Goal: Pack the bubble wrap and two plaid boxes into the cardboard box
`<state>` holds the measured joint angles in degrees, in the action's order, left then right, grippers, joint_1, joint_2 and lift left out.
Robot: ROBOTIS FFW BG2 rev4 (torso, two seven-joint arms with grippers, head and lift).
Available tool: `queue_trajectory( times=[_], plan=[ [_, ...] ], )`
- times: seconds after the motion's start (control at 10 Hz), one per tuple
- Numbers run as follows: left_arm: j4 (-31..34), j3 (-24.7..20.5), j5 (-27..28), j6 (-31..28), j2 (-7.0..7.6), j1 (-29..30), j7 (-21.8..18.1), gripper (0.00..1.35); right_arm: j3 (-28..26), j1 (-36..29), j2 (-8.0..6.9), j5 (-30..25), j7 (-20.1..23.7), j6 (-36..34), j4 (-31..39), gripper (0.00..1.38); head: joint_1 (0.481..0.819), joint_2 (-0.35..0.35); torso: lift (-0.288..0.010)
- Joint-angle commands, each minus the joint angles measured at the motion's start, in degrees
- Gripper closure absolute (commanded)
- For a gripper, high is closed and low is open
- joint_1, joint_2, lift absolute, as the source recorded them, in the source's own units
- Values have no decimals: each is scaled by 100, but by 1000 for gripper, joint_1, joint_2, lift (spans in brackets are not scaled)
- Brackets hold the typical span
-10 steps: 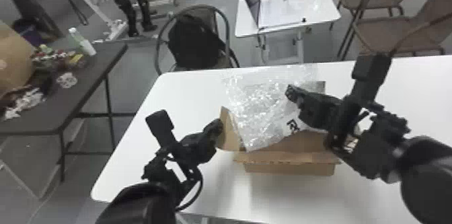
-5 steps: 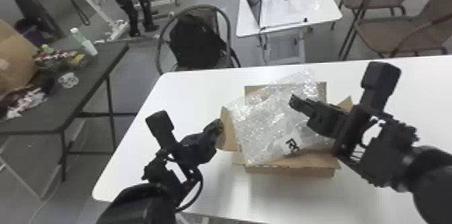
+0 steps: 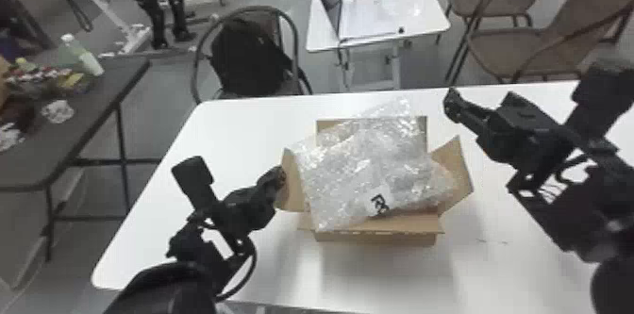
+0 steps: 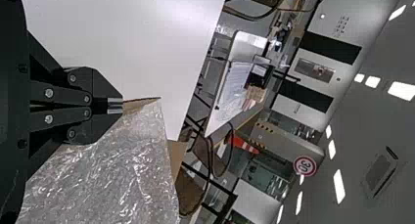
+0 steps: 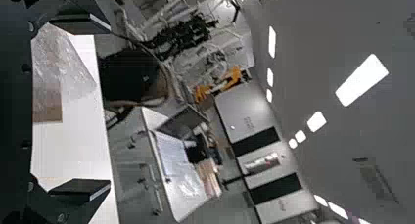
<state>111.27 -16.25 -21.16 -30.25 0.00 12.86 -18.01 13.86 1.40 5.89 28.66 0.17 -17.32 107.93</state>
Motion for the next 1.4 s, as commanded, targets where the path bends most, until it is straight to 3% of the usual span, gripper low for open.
queue_trajectory(
  times=[0.0,0.2,0.3,0.5,0.6,0.9,1.3],
  plan=[
    [0,-9,-11,28,-15,6,-1,1219,-402,-703,-35,-783,-35,545,422,130,695,223,-104],
    [0,-36,-73,45,-15,59,-1,1219,-499,-1591,-17,-1486,-211,959,897,130,695,155,-104],
    [0,-45,-82,63,-15,59,-1,1219,-499,-2109,27,-1750,-536,1477,976,130,695,142,-104],
    [9,-124,-169,115,-15,138,-1,1219,-490,-3014,0,-2040,-1670,2532,905,131,695,112,-104],
    [18,-141,-196,133,-15,173,-1,1219,-648,-3340,-17,-2066,-2004,2646,870,131,695,88,-104],
    [18,-141,-257,168,-15,190,-1,1219,-1228,-3445,-35,-1477,-1916,2848,281,131,695,16,-104],
    [18,-159,-266,186,-15,234,-1,1219,-1799,-2856,-35,-1038,-756,2567,-597,130,695,-33,-104]
  ],
)
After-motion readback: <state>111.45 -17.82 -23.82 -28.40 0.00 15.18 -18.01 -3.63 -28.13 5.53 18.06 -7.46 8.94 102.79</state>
